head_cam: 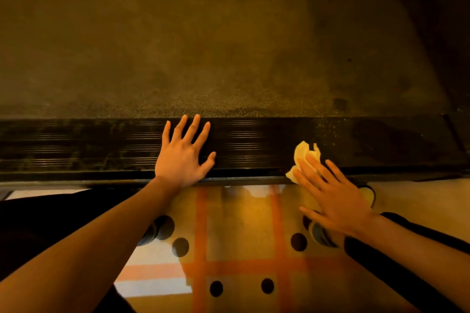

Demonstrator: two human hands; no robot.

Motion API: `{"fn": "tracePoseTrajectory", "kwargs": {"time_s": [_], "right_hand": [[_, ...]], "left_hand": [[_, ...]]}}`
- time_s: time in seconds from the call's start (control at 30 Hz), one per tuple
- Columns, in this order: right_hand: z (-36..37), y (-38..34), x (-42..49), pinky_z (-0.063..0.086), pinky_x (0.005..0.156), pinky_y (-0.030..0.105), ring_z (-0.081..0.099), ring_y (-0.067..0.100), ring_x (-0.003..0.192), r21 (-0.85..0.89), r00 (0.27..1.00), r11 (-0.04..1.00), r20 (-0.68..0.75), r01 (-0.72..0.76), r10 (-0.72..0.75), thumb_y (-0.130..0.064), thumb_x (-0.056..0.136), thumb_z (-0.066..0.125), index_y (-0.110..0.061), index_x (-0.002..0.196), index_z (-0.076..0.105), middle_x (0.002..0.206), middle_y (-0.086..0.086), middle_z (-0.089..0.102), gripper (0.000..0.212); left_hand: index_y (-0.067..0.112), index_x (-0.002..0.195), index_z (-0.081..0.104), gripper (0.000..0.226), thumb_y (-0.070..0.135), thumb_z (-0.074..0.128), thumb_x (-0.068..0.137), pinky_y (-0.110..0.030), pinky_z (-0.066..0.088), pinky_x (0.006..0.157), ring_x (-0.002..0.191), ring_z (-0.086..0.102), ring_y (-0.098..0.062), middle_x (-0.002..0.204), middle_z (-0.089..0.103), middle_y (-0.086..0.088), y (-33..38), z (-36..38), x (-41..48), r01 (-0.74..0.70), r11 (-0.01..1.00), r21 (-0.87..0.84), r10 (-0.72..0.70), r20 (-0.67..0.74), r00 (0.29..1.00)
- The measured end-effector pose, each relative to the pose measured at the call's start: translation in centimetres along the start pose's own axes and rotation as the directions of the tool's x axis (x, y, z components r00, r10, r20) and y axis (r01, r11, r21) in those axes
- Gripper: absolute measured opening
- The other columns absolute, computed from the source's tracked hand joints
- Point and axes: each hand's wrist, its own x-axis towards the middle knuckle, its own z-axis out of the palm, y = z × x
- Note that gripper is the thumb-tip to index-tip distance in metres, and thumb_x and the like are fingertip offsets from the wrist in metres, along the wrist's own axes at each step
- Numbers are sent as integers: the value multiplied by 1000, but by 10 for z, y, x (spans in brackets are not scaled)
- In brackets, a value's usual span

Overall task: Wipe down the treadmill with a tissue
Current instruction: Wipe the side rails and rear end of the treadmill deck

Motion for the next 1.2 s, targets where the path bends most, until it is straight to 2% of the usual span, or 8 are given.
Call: {"fn": "tracePoseTrajectory", "kwargs": {"time_s": [0.2, 0.3, 0.5, 0.6, 0.7, 0.83, 1.03, 1.2], "right_hand": [[-8, -100, 81, 7, 129, 52, -7, 36, 160, -5, 986, 991, -96, 133, -133, -69, 98, 36, -17, 166, 7, 174, 10, -5, 89], [-9, -88, 81, 9, 129, 51, -4, 32, 160, -24, 978, 984, -113, 176, -177, -66, 99, 36, -18, 166, 10, 174, 9, 0, 86], [5, 25, -7, 18, 126, 53, 7, 34, 160, -76, 1000, 997, -2, 18, -18, -63, 96, 49, -19, 166, 12, 173, 12, 14, 90], [-9, -35, 36, 16, 125, 58, -1, 35, 160, 81, 998, 997, -52, -17, 21, -71, 100, 26, -16, 166, 14, 173, 14, 11, 86], [-30, -119, 100, 12, 128, 55, -10, 32, 160, 165, 998, 986, -64, -18, 29, -75, 96, 26, -15, 165, 13, 173, 13, 3, 93], [-29, -92, 91, 12, 129, 50, -10, 20, 160, 181, 998, 983, -63, -14, 26, -76, 94, 34, -17, 166, 11, 174, 6, 3, 96], [-12, -31, 29, 16, 127, 57, -3, 26, 161, 270, 878, 842, 36, -468, 476, -81, 95, 14, -13, 166, 12, 174, 9, 3, 98], [-36, -120, 102, 8, 129, 53, -6, 26, 161, 352, 959, 904, -59, -241, 278, -79, 97, 18, -15, 166, 16, 174, 9, 6, 94]], "left_hand": [[22, 162, 33, 76, 66, 32, 99, -64, 15, 124, 156, 21, -38, 168, 29, -10, -2, 2, -1, 4, 1000, 8, -4, 9, 1000], [22, 162, 32, 76, 65, 33, 99, -64, 15, 124, 156, 21, -38, 169, 28, -10, -4, 3, 0, -3, 1000, 8, 3, 3, 1000], [20, 161, 34, 76, 64, 33, 99, -66, 15, 123, 156, 21, -39, 168, 29, -12, -3, 5, 0, -11, 1000, -11, 11, -11, 1000], [20, 161, 34, 76, 64, 34, 99, -66, 14, 123, 156, 20, -39, 168, 29, -12, -3, 5, 1, -2, 1000, -21, 2, -5, 1000], [21, 161, 34, 76, 65, 34, 99, -65, 14, 124, 156, 20, -38, 168, 29, -11, -3, 3, -1, -6, 999, -37, 6, -4, 1000], [22, 162, 34, 76, 66, 34, 99, -64, 14, 124, 156, 20, -37, 168, 29, -10, -5, 3, 0, -10, 999, -39, 10, -5, 1000], [20, 160, 37, 76, 64, 36, 98, -65, 13, 124, 155, 22, -39, 167, 31, -12, -4, 4, 0, -12, 999, -50, 10, -29, 1000], [22, 162, 33, 77, 65, 33, 99, -64, 14, 124, 156, 21, -38, 168, 29, -11, -4, 3, 0, -10, 1000, -27, 10, 3, 1000]]}}
